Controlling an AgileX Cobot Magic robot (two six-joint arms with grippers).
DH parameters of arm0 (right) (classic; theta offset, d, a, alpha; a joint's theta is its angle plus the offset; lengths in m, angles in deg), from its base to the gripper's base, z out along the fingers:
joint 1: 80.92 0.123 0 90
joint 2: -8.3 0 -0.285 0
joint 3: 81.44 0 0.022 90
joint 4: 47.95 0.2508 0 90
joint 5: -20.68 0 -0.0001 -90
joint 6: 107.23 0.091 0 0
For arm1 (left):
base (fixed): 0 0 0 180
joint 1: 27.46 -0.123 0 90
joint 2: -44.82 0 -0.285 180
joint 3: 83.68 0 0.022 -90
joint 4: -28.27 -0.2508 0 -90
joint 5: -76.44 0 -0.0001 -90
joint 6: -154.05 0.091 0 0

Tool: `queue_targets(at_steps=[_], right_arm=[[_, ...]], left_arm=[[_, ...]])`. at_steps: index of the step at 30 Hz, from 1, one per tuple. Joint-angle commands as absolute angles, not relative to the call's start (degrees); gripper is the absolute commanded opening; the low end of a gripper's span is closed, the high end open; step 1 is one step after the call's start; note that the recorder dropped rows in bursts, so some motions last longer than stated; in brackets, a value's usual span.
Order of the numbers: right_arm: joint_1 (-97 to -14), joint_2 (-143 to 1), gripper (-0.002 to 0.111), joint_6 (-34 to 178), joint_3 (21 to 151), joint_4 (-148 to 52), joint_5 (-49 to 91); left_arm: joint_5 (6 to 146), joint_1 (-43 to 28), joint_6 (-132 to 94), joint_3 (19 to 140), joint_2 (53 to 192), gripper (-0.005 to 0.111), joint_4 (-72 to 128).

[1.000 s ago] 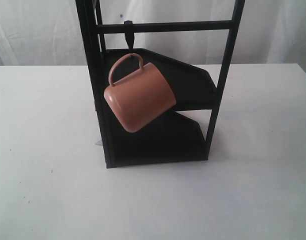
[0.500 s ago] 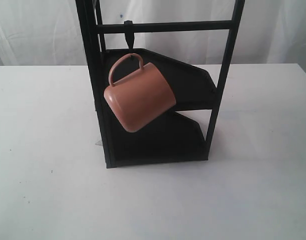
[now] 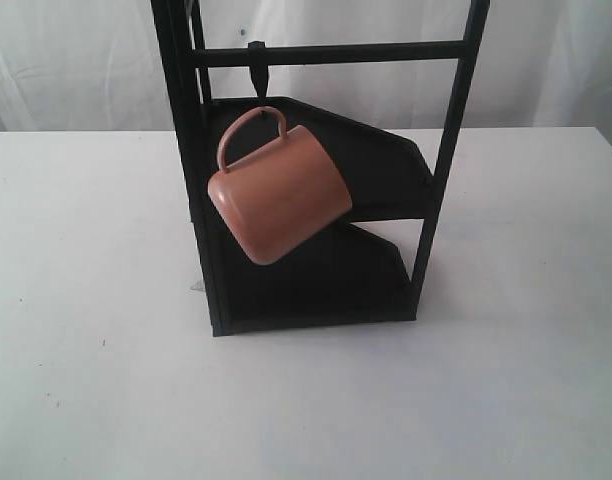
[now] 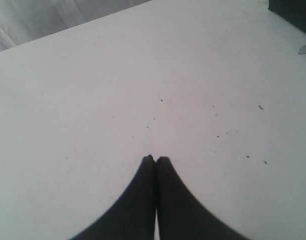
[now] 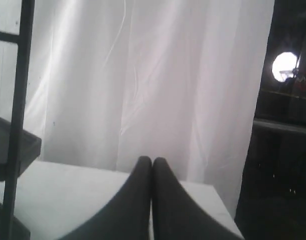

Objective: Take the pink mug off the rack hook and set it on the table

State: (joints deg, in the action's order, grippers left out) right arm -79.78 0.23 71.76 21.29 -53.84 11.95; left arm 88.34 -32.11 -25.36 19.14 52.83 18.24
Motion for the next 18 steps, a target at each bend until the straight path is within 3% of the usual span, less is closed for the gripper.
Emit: queue_targets(at_steps=[1, 5, 11, 18], right_arm=[[-79.7, 0.5, 0.0, 79.7, 21.3, -53.8, -1.5], [-79.7, 0.5, 0.0, 82.6, 21.3, -50.1, -13.4], [-79.7, 0.0, 0.0, 75.2, 27.0, -38.7, -10.6], [-79.7, -14.4, 0.0, 73.5, 37.4, -38.8, 13.6]], left_arm=[[88.3, -31.6, -25.9, 19.1, 52.6, 0.0, 18.4], [88.3, -31.6, -25.9, 19.1, 52.6, 0.0, 18.4], [88.3, -31.6, -25.9, 19.1, 52.6, 0.0, 18.4], [88.3, -31.6, -25.9, 19.1, 52.6, 0.0, 18.4]])
